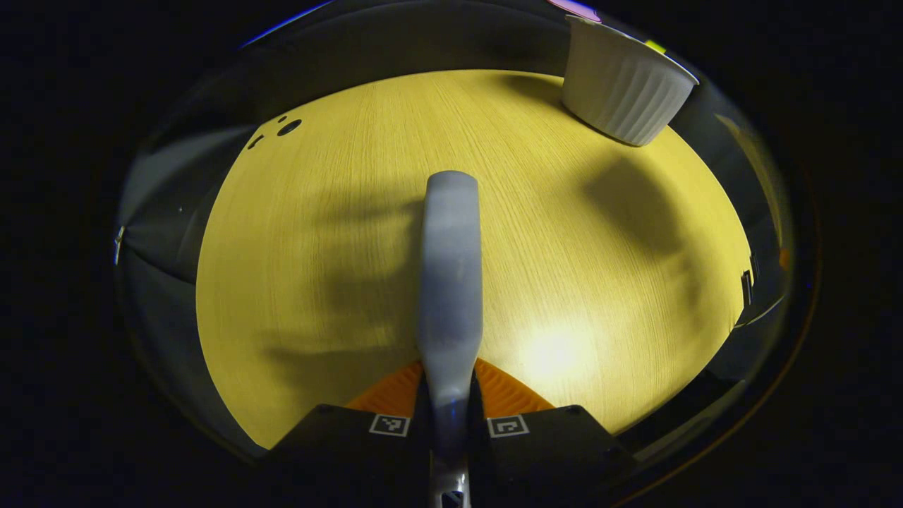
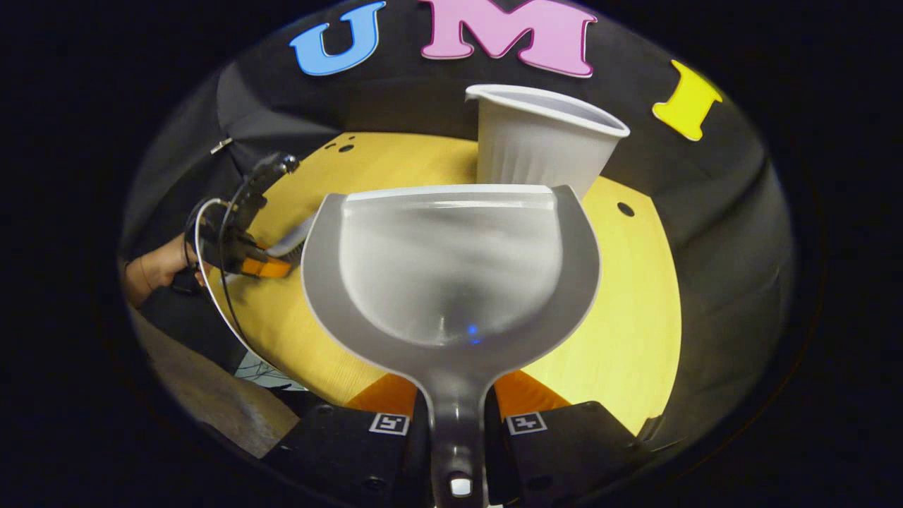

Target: Pick up the small broom and dustpan from the desktop, sweep the trash into the dustpan with the broom, and then empty the trash into the garbage bin.

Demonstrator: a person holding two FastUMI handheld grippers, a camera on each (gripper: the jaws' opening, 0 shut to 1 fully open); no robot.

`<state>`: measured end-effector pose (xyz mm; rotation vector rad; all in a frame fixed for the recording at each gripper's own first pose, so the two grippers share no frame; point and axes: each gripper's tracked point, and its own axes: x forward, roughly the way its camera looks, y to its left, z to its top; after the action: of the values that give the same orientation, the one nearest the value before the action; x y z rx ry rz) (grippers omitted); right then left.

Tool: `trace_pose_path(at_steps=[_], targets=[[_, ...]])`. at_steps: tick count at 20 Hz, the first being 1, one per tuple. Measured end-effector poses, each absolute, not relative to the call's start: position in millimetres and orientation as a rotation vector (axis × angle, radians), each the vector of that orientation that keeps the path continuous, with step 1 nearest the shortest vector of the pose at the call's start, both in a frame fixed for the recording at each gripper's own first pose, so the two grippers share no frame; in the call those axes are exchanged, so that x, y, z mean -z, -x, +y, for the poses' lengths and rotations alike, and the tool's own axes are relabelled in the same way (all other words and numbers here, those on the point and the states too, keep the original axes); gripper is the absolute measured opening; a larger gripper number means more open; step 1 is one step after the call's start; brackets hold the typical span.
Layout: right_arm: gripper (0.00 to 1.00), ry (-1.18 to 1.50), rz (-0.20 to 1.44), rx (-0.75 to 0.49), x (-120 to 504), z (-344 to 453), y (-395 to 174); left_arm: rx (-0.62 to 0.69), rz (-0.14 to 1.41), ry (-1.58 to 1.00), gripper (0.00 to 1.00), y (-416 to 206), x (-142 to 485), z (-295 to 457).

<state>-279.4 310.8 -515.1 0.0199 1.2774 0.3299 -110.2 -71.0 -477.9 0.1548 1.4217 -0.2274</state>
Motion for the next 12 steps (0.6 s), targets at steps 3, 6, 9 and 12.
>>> trace_pose_path(at_steps=[3, 6, 9, 12], targets=[[0.35, -0.023, 1.332, -0.324, 554, 329, 293, 0.225, 1.417, -0.154, 0.25, 110, 478, -71], [0.35, -0.04, 1.384, -0.317, 585, 342, 302, 0.226, 1.415, -0.159, 0.29, 108, 478, -71], [0.35, -0.087, 1.434, -0.336, 601, 364, 307, 0.231, 1.417, -0.171, 0.22, 108, 479, -72], [0.35, -0.06, 1.471, -0.353, 611, 369, 307, 0.235, 1.421, -0.181, 0.26, 110, 479, -72]])
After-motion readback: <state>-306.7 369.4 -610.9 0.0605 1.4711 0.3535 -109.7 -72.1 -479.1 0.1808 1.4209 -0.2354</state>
